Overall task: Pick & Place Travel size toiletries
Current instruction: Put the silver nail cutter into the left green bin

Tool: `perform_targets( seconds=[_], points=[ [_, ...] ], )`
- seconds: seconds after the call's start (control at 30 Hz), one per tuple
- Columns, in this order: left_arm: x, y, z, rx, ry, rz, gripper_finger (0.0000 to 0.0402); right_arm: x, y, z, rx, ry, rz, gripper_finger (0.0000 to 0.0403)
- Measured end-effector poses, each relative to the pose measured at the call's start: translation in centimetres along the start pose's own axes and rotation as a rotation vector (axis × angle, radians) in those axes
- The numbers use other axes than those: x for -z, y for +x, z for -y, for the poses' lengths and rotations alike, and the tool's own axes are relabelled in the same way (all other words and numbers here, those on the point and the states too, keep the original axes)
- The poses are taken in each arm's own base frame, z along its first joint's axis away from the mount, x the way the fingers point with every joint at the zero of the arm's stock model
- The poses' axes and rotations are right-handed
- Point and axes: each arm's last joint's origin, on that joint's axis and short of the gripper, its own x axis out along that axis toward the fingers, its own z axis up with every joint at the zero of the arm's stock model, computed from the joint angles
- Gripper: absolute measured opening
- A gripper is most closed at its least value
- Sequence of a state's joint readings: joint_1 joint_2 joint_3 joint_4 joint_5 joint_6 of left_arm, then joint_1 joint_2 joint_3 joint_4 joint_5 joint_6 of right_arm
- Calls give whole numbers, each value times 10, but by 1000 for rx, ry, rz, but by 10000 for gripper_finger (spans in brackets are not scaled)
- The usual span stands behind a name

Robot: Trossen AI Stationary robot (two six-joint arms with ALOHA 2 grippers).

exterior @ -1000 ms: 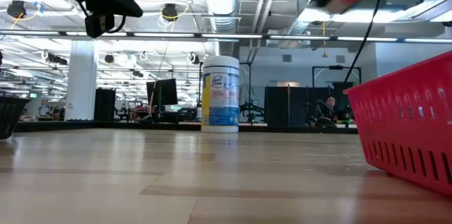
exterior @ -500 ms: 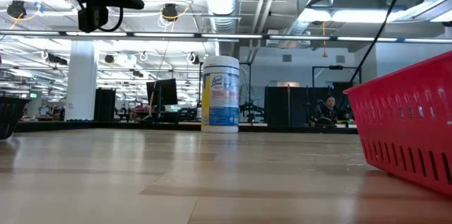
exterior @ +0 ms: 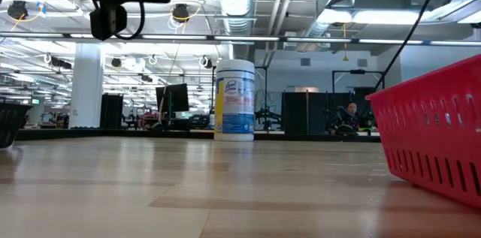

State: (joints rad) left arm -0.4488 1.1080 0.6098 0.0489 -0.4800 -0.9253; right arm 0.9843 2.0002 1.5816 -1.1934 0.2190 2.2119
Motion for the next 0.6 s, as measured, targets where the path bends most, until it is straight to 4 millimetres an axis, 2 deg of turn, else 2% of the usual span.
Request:
perform_targets(
  seconds=[0.3,0.6],
  points=[
    [6,6,6,35,-15,6,0,-3,14,11,142,-3,-44,49],
    [5,5,7,44,-21,11,0,-1,19,18,171,-17,-28,49]
  ],
)
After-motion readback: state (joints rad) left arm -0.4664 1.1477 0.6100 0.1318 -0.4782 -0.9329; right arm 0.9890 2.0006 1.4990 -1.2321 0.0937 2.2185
